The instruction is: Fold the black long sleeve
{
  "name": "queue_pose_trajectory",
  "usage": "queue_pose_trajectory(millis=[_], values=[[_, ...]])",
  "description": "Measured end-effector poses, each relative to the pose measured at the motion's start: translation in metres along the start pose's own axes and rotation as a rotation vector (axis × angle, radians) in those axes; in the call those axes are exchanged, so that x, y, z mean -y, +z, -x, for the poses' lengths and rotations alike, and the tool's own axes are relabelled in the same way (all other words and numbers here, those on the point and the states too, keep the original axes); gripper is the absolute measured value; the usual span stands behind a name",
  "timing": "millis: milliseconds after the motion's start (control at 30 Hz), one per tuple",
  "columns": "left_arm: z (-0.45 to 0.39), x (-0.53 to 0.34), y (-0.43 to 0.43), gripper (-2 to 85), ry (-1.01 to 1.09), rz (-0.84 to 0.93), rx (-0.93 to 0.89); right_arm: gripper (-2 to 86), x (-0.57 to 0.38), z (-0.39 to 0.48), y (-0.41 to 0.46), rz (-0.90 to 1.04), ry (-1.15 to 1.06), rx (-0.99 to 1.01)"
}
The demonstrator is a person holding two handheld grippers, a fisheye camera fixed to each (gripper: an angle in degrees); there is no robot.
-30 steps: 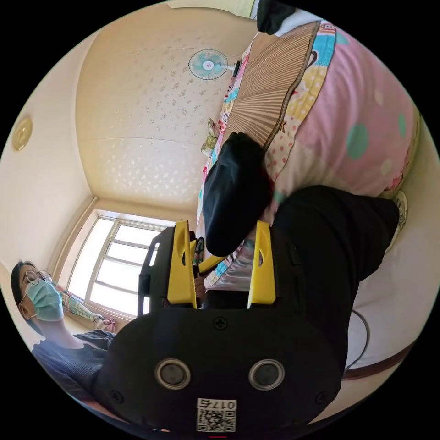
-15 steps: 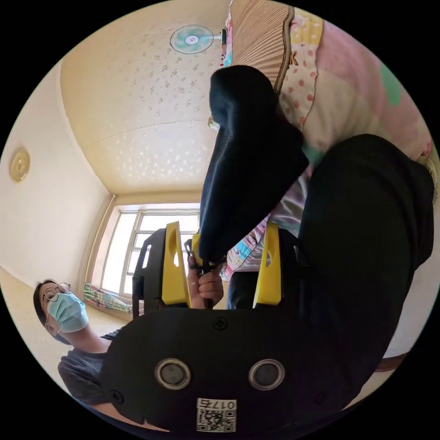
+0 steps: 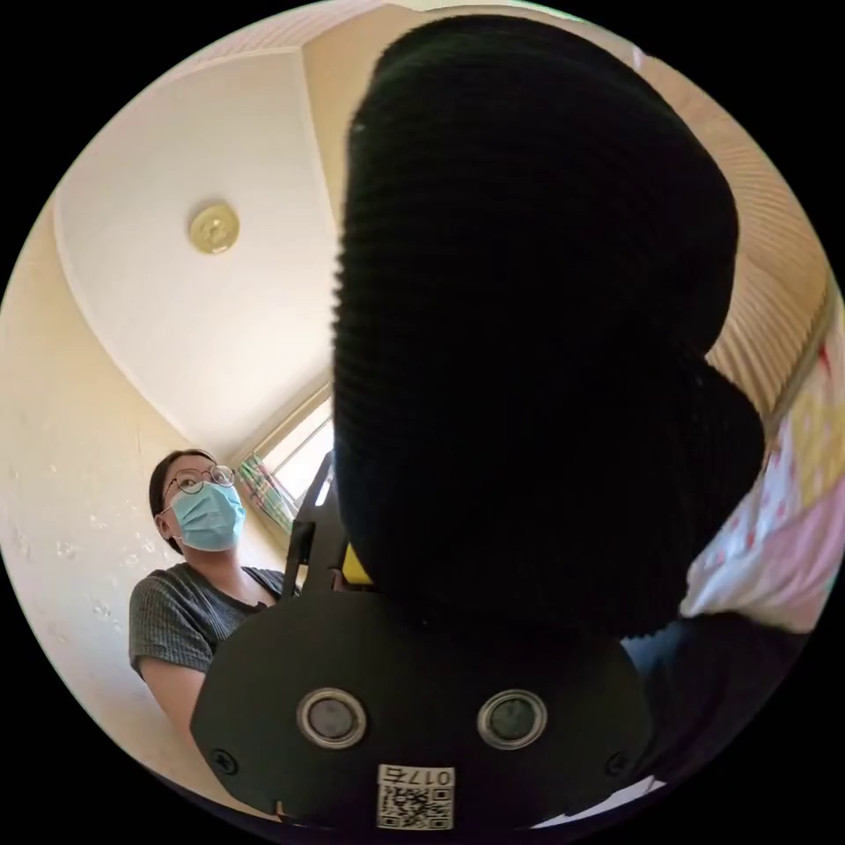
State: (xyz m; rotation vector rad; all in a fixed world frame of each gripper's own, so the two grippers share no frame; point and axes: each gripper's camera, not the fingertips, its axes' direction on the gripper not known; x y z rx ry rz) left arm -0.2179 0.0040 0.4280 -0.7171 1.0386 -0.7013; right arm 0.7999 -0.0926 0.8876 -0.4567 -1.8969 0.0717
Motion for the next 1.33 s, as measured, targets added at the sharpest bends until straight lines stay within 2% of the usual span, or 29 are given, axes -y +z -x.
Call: queue_pose_trajectory(millis=[100, 167, 267, 367, 433, 500, 567, 667, 767, 833, 933, 967, 1033, 1133, 1267, 1333], values=[[0.030, -0.025, 0.012, 6.0, -0.080, -0.007, 0.026, 15.9, 0.096, 0.055, -0.020, 0.035, -0.185, -0.138], [0.055, -0.044, 0.024, 6.5, -0.152, -0.013, 0.012, 15.4, 0.147, 0.077, -0.036, 0.025, -0.233, -0.204], [0.092, -0.079, 0.045, 6.7, -0.246, -0.038, 0.021, 14.5, 0.212, 0.092, -0.079, -0.002, -0.251, -0.351], [0.127, -0.114, 0.060, 6.6, -0.268, -0.066, 0.068, 13.3, 0.240, 0.072, -0.154, -0.109, -0.084, -0.508], [0.150, -0.147, 0.050, 6.6, -0.307, -0.134, 0.136, 12.5, 0.220, 0.054, -0.209, -0.261, 0.083, -0.573], [0.156, -0.168, 0.038, 6.6, -0.330, -0.188, 0.207, 13.2, 0.160, 0.029, -0.271, -0.471, 0.358, -0.668], [0.154, -0.186, 0.027, 6.7, -0.341, -0.240, 0.287, 13.4, 0.113, 0.015, -0.296, -0.560, 0.454, -0.695], [0.148, -0.210, 0.021, 7.0, -0.370, -0.320, 0.415, 12.7, 0.045, 0.001, -0.311, -0.682, 0.360, -0.569], [0.146, -0.223, 0.035, 8.0, -0.400, -0.368, 0.554, 8.3, -0.020, -0.022, -0.304, -0.767, 0.308, -0.429], [0.150, -0.228, 0.059, 9.1, -0.435, -0.379, 0.719, 4.5, -0.046, -0.039, -0.285, -0.729, 0.312, -0.401], [0.158, -0.242, 0.097, 11.8, -0.487, -0.460, 0.942, 2.0, -0.065, -0.071, -0.221, -0.475, 0.391, -0.410], [0.160, -0.248, 0.103, 12.6, -0.502, -0.502, 0.967, 1.4, -0.068, -0.080, -0.186, -0.354, 0.402, -0.443], [0.165, -0.272, 0.119, 16.3, -0.579, -0.678, 0.986, 1.0, -0.072, -0.087, -0.127, -0.183, 0.375, -0.501], [0.175, -0.275, 0.146, 16.8, -0.633, -0.771, 1.009, 0.6, -0.085, -0.100, -0.021, 0.061, 0.295, -0.581], [0.200, -0.258, 0.183, 16.4, -0.633, -0.762, 0.964, 0.5, -0.131, -0.131, 0.127, 0.358, 0.138, -0.851], [0.218, -0.245, 0.201, 13.2, -0.593, -0.709, 0.921, 0.6, -0.166, -0.142, 0.174, 0.361, 0.039, -1.006]])
